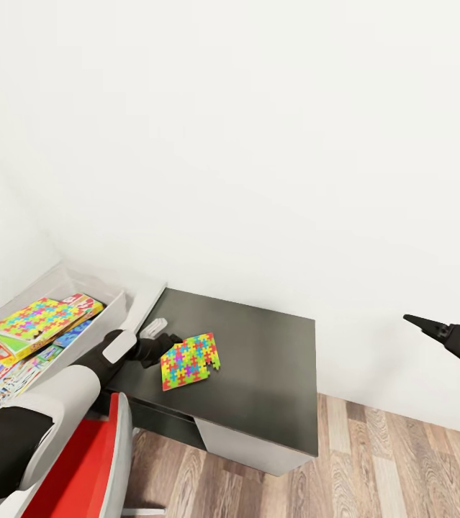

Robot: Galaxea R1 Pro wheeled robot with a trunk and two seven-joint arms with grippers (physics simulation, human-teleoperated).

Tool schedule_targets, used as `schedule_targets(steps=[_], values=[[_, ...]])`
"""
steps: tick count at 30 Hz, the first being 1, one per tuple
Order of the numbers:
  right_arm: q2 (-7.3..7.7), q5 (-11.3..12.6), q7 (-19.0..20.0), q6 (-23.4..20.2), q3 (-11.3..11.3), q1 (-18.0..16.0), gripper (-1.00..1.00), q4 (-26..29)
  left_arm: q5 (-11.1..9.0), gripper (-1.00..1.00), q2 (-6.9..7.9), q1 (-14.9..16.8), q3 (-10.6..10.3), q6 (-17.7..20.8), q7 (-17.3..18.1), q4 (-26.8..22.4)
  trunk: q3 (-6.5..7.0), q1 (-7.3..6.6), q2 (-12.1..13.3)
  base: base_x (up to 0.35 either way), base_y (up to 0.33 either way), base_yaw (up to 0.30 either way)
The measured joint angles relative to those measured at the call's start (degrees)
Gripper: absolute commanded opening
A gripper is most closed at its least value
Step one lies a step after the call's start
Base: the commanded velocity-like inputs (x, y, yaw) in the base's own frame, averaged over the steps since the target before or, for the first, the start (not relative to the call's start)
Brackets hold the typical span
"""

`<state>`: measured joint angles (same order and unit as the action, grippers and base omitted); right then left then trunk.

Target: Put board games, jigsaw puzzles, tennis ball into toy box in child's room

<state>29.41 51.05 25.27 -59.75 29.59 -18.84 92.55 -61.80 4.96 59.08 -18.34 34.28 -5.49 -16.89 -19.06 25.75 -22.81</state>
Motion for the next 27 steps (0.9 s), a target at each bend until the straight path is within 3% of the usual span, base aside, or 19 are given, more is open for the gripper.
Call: schedule_targets(steps=[11,27], values=[[0.03,0.01,0.00,0.00,0.05,-0.01,1.00,0.00,0.02,1.00,0.00,-0.20,0.00,-0.08,0.04,0.21,0.00,0.00,0.00,0.000,0.000,-0.035],[0.04,0.02,0.00,0.01,0.07,-0.05,1.00,0.01,0.02,1.00,-0.02,-0.46,-0.01,-0.02,0.05,0.25,0.00,0.00,0.00,0.000,0.000,-0.242]])
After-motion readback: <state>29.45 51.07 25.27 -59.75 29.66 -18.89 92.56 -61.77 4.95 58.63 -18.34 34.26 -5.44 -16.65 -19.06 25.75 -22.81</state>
